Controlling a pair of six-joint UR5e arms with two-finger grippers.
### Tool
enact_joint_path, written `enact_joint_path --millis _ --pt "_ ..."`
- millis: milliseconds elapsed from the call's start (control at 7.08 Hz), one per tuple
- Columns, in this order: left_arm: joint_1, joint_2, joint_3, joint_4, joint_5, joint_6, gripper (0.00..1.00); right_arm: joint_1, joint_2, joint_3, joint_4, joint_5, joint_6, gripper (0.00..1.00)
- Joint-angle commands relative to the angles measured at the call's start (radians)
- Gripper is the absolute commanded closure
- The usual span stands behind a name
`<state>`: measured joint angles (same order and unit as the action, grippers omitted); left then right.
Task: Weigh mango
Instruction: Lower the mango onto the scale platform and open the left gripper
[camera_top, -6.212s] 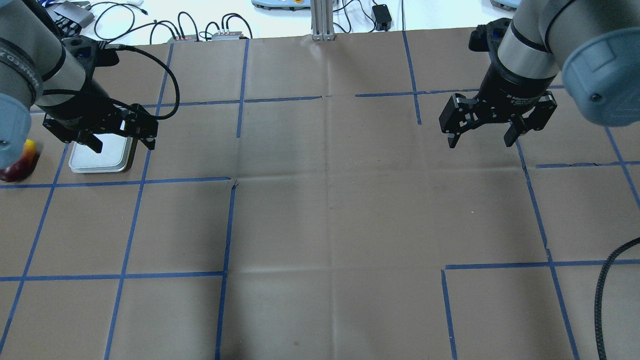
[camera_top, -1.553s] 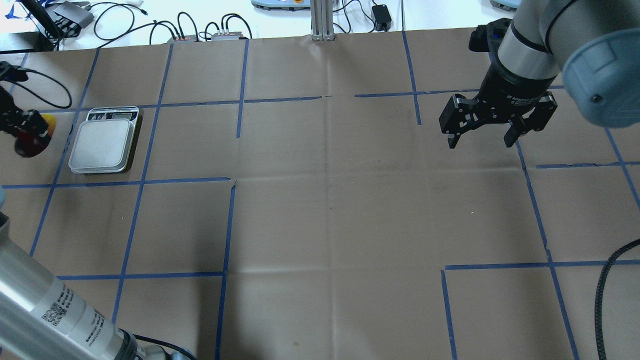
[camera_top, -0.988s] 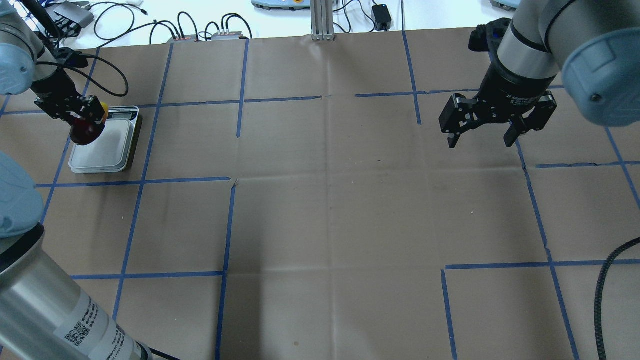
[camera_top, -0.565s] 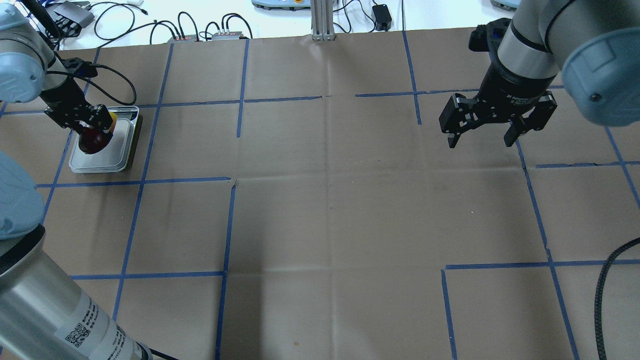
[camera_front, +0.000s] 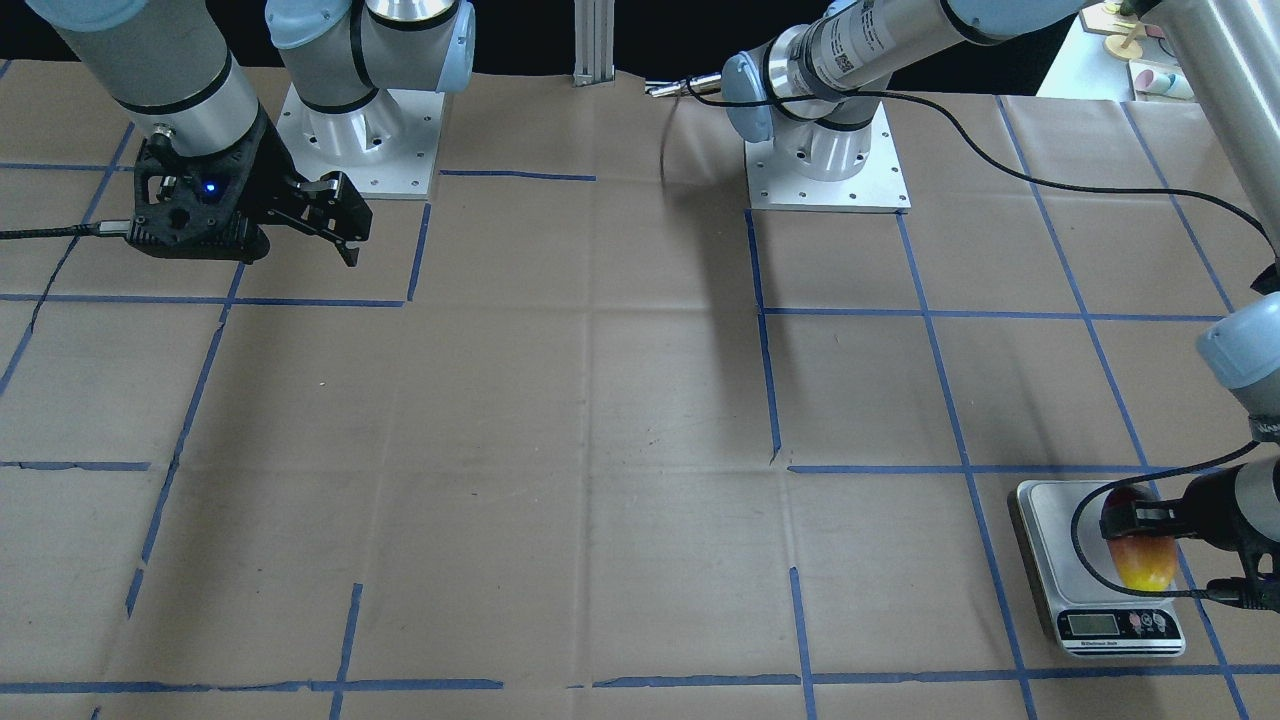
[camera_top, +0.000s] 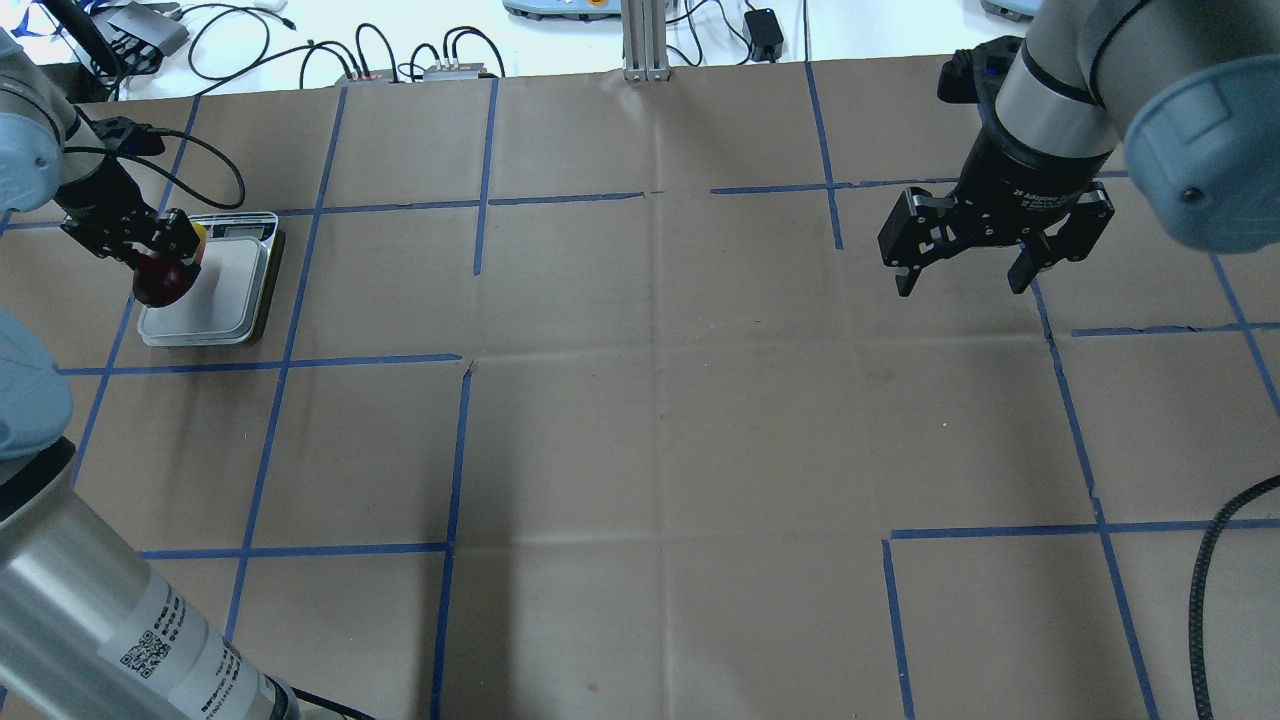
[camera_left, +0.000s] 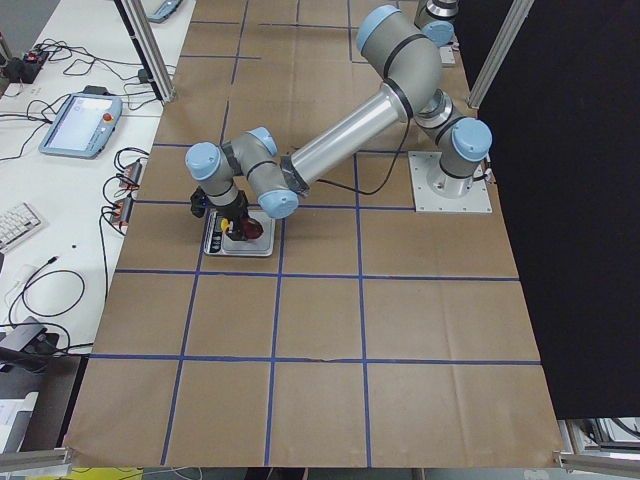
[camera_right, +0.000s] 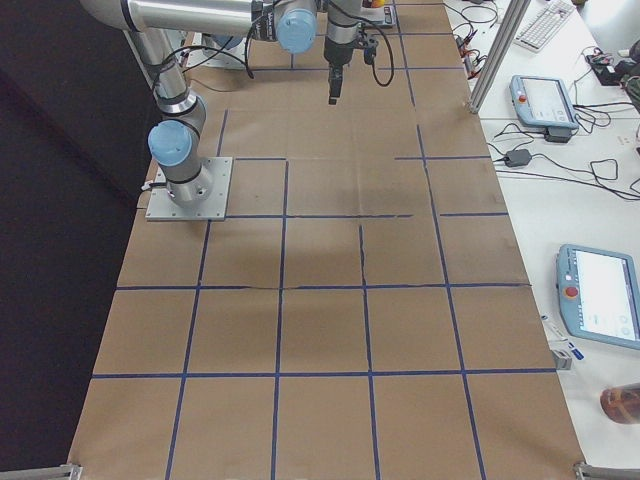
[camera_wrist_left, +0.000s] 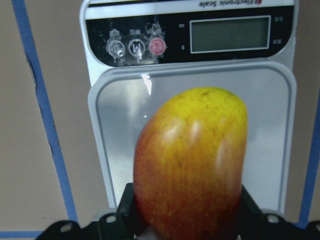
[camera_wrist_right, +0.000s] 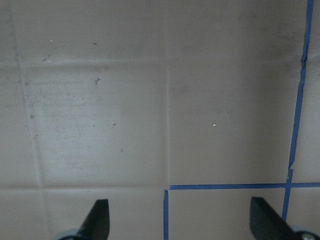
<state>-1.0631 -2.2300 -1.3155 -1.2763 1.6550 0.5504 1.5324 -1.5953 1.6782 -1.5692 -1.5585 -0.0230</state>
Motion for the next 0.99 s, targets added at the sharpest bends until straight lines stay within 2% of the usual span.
enact_joint_path --millis 0,141,424,706,847 --pt "-0.003 -0.005 -0.005 0.025 -0.004 -0.001 0.52 0.0 0.0 0.0 0.0 0.0 0.0 0.0" --pt "-0.003 -0.005 -0.008 0.034 -0.006 -0.001 0.45 0.0 0.0 0.0 0.0 0.0 0.0 0.0" --pt "-0.006 -0.003 -0.022 0.032 -0.003 0.003 0.01 0.0 0.0 0.0 0.0 0.0 0.0 0.0" --pt "-0.008 0.019 -0.028 0.018 0.012 0.003 0.0 0.0 0.0 0.0 0.0 0.0 0.0 0.0" --pt "-0.012 0.067 -0.025 -0.006 0.012 0.002 0.0 0.0 0.0 0.0 0.0 0.0 0.0 0.0"
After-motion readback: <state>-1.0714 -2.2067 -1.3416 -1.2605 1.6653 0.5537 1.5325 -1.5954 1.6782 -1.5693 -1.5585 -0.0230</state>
